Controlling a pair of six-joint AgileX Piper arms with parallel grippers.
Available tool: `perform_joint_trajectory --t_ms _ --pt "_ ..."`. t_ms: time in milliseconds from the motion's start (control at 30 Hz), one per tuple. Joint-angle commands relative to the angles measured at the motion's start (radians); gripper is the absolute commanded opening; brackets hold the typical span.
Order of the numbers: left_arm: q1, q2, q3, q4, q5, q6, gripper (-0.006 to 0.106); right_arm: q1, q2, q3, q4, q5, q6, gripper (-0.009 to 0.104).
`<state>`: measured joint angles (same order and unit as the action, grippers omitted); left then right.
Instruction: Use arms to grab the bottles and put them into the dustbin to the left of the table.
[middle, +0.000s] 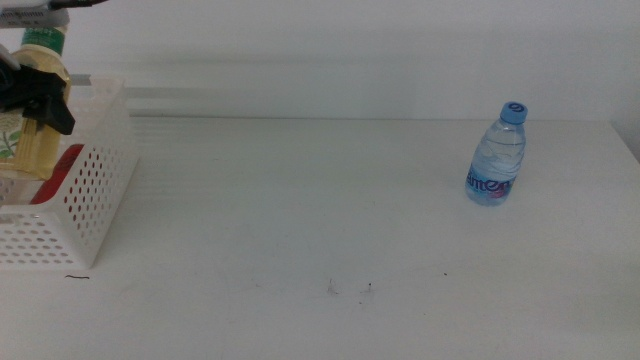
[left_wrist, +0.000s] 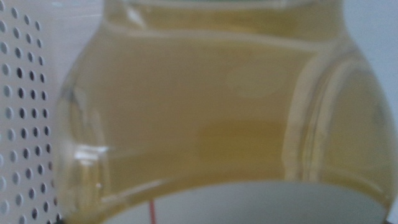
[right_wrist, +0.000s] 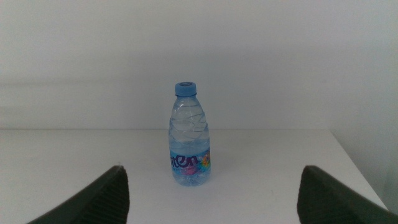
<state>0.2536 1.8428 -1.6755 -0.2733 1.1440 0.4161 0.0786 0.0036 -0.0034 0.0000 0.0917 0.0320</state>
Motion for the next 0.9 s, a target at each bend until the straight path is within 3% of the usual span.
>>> perform_joint_trajectory --t_ms 0,333,867 --pt "0.014 0.014 -0.059 -0.008 -0.006 0.006 -0.001 0.0 -0.004 0.003 -0.006 -0.008 -0.004 0.093" --pt "0.078 0.095 -0.093 -0.021 -0.015 0.006 -0.001 0.0 -0.004 0.003 -0.006 -0.008 -0.004 0.093" --pt "0.078 0.131 -0.093 0.043 -0.033 0.028 0.001 0.0 -0.004 0.003 -0.006 -0.008 -0.004 0.093"
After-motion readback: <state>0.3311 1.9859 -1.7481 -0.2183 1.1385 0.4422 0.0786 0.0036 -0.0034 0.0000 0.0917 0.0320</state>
